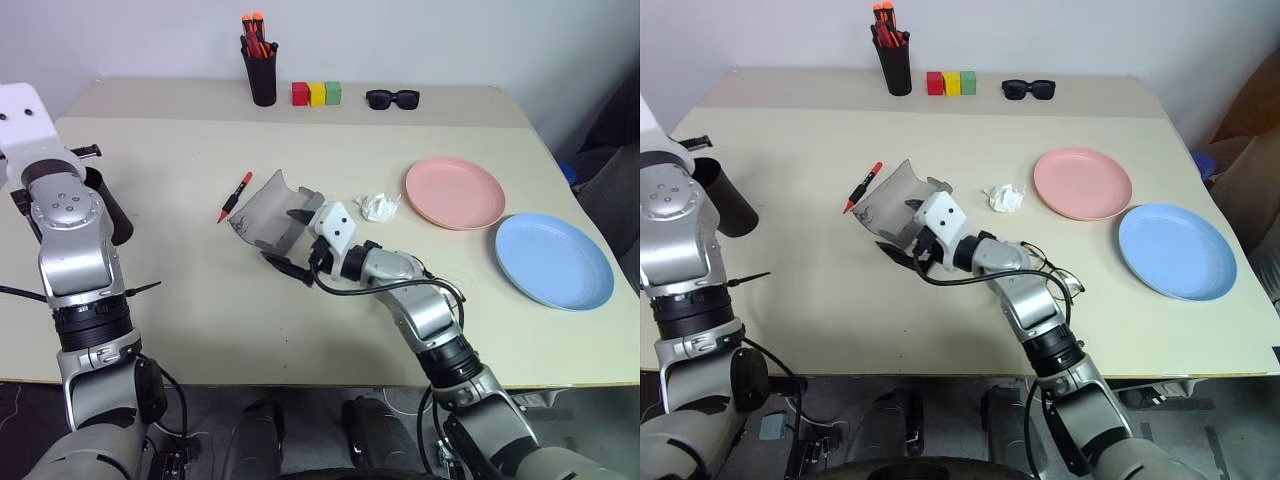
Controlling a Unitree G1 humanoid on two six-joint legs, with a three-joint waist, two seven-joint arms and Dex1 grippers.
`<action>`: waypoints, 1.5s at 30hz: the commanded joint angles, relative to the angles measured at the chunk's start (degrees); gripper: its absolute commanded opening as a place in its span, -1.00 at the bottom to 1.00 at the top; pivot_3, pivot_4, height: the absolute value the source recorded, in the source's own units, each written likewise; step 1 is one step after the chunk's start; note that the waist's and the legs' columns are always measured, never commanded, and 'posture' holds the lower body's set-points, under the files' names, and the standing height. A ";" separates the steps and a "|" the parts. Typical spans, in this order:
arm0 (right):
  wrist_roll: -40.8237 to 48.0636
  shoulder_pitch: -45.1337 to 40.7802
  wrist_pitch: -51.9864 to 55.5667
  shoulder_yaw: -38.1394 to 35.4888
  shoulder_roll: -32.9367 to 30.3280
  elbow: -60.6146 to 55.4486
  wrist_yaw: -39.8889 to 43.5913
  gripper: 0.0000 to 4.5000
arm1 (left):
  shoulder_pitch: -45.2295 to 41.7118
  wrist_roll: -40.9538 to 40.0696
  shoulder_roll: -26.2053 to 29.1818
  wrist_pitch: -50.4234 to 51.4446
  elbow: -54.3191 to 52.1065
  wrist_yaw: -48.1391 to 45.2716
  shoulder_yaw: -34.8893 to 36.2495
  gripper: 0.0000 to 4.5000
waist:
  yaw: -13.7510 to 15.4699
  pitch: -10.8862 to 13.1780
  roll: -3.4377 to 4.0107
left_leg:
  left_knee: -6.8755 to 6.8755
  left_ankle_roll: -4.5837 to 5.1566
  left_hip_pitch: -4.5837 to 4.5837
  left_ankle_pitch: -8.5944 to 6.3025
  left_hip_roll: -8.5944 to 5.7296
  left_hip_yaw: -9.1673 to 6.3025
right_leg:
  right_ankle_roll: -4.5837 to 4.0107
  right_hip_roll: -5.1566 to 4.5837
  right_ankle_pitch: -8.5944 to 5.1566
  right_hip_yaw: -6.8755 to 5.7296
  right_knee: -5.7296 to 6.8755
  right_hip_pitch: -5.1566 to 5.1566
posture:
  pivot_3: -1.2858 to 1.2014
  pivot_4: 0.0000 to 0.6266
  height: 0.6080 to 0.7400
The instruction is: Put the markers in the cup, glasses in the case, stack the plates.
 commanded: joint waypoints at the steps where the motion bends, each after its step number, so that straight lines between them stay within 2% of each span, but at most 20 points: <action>1: -0.05 -0.72 -1.11 -0.30 0.97 -1.58 -0.69 1.00 | 2.39 0.60 -0.14 -3.22 0.29 0.55 0.81 -0.99 | 0.05 -0.01 0.01 | 0.00 0.00 0.02 0.00 0.01 0.02 | 0.00 0.00 0.00 0.00 0.02 0.00 | 0.03 -0.52 0.73; 11: 0.25 0.04 -0.91 -0.22 0.92 -2.59 -0.72 1.00 | 4.64 -0.53 -1.38 -5.47 2.20 0.60 1.18 -0.99 | 0.61 -0.04 -0.04 | 0.02 -0.02 0.00 0.01 0.02 0.01 | 0.00 0.01 0.00 -0.03 0.03 -0.01 | 0.03 -0.52 0.73; 14: 0.30 -0.05 -0.85 -0.15 1.03 -2.63 -0.67 1.00 | 4.52 -0.65 -1.85 -5.45 2.41 0.75 1.16 -0.51 | 0.57 -0.04 -0.04 | 0.02 -0.02 0.00 0.01 0.02 0.01 | 0.00 0.02 0.00 -0.03 0.03 -0.01 | 0.03 -0.52 0.73; 18: 0.59 -0.13 -0.70 -0.24 1.03 -2.92 -0.48 1.00 | 4.39 -0.69 -2.07 -5.42 2.41 1.09 1.12 0.36 | 0.46 -0.04 -0.04 | 0.01 -0.02 0.00 0.01 0.03 0.00 | 0.00 0.03 0.00 -0.03 0.03 -0.01 | 0.03 -0.52 0.73; 23: 1.99 0.24 -0.29 -0.68 1.09 -3.94 0.32 1.00 | 4.10 -1.09 -2.29 -5.54 1.77 0.93 1.17 0.36 | 0.51 -0.04 -0.04 | 0.01 -0.02 0.00 0.01 0.03 0.00 | 0.00 0.02 0.00 -0.04 0.04 -0.01 | 0.03 -0.52 0.73; 27: 7.71 0.88 1.79 -3.16 2.56 -7.13 1.37 1.00 | 2.09 -2.59 -2.75 -5.37 0.17 -0.82 0.09 0.36 | 0.55 -0.04 -0.04 | 0.01 -0.02 -0.01 0.01 0.03 -0.01 | 0.00 0.02 0.00 -0.04 0.04 -0.01 | 0.03 -0.52 0.73; 33: 9.22 1.26 3.06 -3.87 2.43 -8.66 1.09 1.00 | -3.57 -6.22 -3.97 3.61 -1.42 -11.28 -8.42 0.36 | 0.84 -0.06 -0.08 | 0.04 -0.02 -0.02 0.01 0.01 -0.02 | 0.00 0.02 0.00 -0.08 0.01 0.04 | 0.03 -0.52 0.73; 36: 8.66 1.38 3.10 -3.90 2.08 -8.42 0.34 1.00 | -6.67 -5.49 -3.86 11.98 1.88 -16.61 -15.08 0.76 | 0.67 -0.05 -0.07 | 0.04 -0.03 -0.01 0.01 0.00 -0.04 | 0.00 0.03 0.00 -0.08 0.02 0.04 | 0.03 -0.52 0.73; 37: 8.50 1.36 3.11 -3.93 2.02 -8.31 0.13 1.00 | -7.34 -4.89 -3.82 13.65 3.65 -17.28 -16.48 0.97 | 0.60 -0.05 -0.07 | 0.04 -0.02 -0.01 0.01 0.00 -0.04 | 0.00 0.03 0.00 -0.08 0.02 0.04 | 0.03 -0.52 0.73; 41: 7.88 1.47 3.30 -4.04 1.49 -8.23 -0.96 1.00 | -10.71 -3.11 -4.90 17.88 12.43 -17.31 -20.28 0.99 | -0.13 -0.04 -0.04 | 0.02 -0.02 0.01 0.01 0.02 -0.07 | 0.00 0.09 0.00 -0.07 0.05 -0.02 | 0.03 -0.52 0.73; 45: 7.30 1.96 3.56 -4.32 0.85 -8.50 -1.99 1.00 | -15.86 -5.36 -7.13 20.08 26.00 -21.23 -20.96 0.99 | 0.02 -0.03 -0.04 | 0.00 -0.03 -0.04 0.02 0.02 -0.12 | -0.01 0.10 -0.01 -0.09 0.05 -0.04 | 0.03 -0.52 0.73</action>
